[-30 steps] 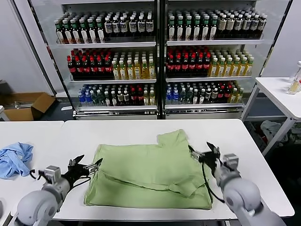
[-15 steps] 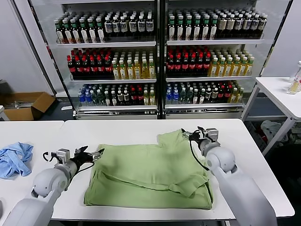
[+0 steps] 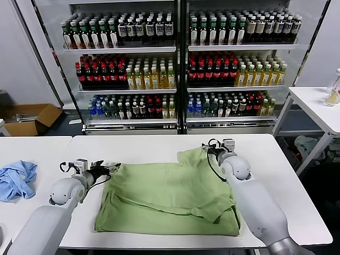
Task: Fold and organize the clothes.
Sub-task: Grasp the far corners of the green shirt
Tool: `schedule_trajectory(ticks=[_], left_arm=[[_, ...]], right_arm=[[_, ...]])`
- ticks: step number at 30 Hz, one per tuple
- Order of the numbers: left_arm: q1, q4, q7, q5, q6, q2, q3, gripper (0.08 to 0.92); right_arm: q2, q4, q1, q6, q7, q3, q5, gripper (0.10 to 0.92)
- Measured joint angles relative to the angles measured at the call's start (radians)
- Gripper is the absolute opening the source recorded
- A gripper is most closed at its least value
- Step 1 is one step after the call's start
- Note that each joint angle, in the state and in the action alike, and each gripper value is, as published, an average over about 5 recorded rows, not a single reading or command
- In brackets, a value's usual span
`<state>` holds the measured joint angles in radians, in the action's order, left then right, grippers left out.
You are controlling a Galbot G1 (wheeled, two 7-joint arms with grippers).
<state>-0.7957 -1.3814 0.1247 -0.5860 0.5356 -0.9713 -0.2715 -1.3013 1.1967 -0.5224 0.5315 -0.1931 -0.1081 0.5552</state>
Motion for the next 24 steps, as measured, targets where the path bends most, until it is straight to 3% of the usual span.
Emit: schedule_trajectory(ticks=[12,17,24], left_arm=[[0.018,0.056,0.034,0.006,-0.011,0.0,0.005,0.823],[0.018,0.062,0.044,0.008,-0.014,0.0,0.009,0.796],[0.004,0.051,0.069,0.01,-0.018,-0.002,0.01,0.603]], right_arm=[[-0.056,-0.107,0.032,-0.014,0.013,0.01,-0.032,0.818],[-0.061,-0.119,0.033,-0.015,0.014,0.01,-0.034,0.715],[-0.066,-0.127,0.033,-0.016,0.02,0.008,-0.037,0.516]])
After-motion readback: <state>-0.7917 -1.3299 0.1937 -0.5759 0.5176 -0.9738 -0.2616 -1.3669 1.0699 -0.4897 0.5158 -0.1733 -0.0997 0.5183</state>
